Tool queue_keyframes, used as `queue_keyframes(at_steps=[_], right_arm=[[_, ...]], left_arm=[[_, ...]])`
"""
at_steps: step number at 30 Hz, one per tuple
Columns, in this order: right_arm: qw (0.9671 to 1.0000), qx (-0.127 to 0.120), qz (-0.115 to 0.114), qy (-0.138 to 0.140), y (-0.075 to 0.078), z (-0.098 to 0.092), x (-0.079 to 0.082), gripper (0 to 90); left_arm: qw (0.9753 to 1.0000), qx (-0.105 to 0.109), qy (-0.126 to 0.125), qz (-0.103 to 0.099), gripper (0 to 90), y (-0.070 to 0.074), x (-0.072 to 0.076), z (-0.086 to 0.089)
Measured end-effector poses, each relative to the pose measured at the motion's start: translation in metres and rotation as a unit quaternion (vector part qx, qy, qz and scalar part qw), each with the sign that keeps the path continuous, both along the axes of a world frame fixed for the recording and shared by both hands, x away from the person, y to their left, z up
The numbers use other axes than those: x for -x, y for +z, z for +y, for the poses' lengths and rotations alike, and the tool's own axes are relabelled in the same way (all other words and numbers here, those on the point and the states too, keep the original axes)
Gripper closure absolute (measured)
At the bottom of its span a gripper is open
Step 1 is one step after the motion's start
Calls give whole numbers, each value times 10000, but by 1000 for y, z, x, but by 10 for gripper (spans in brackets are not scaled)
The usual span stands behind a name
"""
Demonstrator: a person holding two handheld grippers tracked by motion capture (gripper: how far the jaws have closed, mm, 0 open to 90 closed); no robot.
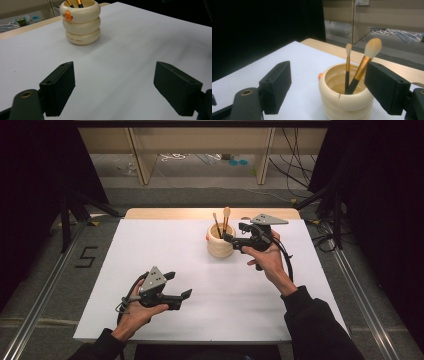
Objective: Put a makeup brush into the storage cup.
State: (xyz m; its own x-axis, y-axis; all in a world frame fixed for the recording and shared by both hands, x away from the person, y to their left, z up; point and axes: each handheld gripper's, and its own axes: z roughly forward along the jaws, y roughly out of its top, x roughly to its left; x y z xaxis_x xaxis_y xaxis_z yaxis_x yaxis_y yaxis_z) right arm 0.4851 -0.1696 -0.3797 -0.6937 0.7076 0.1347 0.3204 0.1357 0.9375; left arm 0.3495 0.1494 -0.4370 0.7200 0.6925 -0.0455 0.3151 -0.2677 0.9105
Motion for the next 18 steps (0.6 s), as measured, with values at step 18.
queue_keyframes(at_steps=[18], right_arm=[[10000,56,27,52,-10,-6,19,185]], left_arm=[[9993,343,165,41,174,-1,1,-4]])
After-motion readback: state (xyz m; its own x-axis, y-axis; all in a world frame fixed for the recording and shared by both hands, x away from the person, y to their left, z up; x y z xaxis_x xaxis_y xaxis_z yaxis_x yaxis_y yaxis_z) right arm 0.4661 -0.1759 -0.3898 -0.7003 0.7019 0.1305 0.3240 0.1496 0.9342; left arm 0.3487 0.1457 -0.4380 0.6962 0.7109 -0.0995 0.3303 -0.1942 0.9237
